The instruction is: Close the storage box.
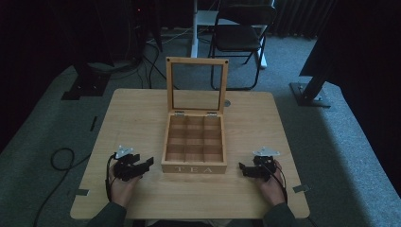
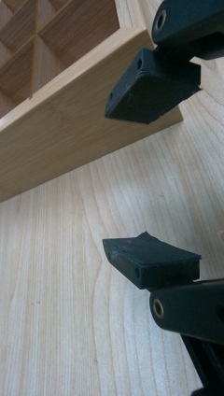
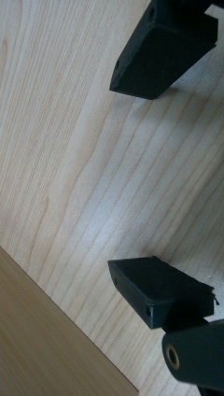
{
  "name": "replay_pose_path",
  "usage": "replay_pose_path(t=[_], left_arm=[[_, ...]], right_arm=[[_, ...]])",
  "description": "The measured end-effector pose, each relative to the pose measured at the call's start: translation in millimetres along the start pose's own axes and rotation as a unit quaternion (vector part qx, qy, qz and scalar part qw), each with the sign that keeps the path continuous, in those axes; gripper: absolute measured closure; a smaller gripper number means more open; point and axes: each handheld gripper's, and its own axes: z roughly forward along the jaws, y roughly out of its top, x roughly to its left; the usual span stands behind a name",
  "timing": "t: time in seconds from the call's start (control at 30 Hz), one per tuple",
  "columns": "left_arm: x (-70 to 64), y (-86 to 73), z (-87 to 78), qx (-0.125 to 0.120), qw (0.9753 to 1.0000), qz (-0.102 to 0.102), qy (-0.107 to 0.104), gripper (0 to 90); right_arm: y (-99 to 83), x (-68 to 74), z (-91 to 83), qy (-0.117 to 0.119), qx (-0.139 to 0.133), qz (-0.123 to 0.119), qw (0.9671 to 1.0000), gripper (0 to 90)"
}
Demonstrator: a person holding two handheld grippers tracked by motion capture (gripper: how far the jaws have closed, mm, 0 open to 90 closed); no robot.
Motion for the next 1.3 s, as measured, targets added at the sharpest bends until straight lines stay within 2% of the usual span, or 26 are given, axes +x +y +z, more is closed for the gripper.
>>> replay_pose_path(t=[0.13,0.67,0.77,0.83,0.93,1.1,1.3], left_arm=[[1.1,-0.7,0.8,0.002,1.0,-0.006,-0.001,32.3],[1.5,2.9,1.4,0.003,1.0,-0.007,-0.004,32.3],[2.0,6.5,0.1,0.002,0.9999,-0.01,-0.012,32.3],[1.4,9.5,-0.4,0.001,0.9999,-0.005,-0.013,32.4],[0.6,16.1,0.3,0.012,0.9994,0.0,-0.033,32.4],[-2.7,23.4,1.5,0.014,0.9992,0.016,-0.033,33.0],[0.4,31.7,2.6,0.009,0.9994,0.014,-0.029,33.0]], right_arm=[[0.0,0.0,0.0,0.0,0.0,0.0,1.0,12.6],[0.1,-0.5,0.3,0.001,0.0,-0.002,1.0,12.6],[0.1,-0.5,0.3,0.002,0.0,-0.002,1.0,12.7],[0.1,-0.5,0.3,0.002,0.0,-0.002,1.0,12.7],[0.1,-0.5,0.3,0.002,0.0,-0.002,1.0,12.7],[1.2,-0.1,1.4,0.002,0.0,-0.003,1.0,12.7],[1.5,0.4,1.7,0.001,0.0,-0.002,1.0,12.7]])
